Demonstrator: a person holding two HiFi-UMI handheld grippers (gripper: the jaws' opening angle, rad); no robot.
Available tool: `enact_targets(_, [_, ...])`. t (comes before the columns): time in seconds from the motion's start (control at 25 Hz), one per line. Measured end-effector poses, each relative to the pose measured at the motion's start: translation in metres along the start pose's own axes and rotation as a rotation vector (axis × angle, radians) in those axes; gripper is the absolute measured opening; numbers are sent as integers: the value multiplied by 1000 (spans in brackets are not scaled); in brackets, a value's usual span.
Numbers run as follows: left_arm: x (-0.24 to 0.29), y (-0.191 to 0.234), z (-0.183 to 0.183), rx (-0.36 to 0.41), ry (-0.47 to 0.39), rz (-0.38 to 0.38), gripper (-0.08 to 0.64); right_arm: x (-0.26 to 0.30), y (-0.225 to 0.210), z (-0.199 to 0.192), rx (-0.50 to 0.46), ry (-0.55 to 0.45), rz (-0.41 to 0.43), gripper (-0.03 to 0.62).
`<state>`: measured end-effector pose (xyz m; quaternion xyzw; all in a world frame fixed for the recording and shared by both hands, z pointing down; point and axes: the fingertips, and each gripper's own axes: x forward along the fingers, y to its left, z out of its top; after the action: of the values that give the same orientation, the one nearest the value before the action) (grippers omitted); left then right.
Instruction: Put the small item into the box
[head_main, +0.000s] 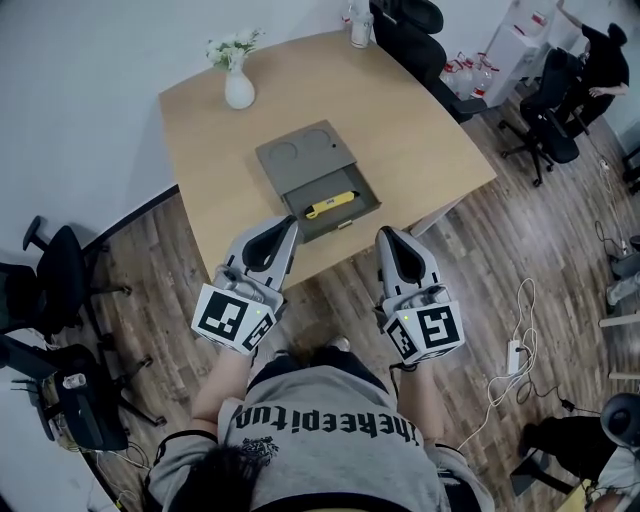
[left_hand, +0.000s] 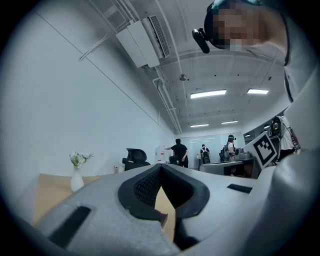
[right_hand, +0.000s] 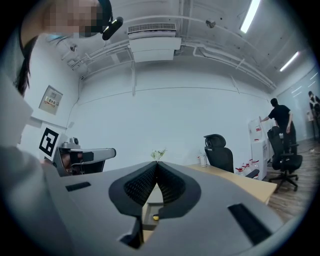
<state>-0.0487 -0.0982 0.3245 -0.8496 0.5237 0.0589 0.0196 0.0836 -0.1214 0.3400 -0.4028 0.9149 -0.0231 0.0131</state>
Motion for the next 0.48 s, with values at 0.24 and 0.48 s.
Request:
enact_targets(0.24, [-21,6,7,19,-4,-50,15,-2,25,0,-2,-3,-46,8])
enact_targets(0.48, [-44,9,13,25,-5,-106,15,-9,53,4,-14,-10,-95,8])
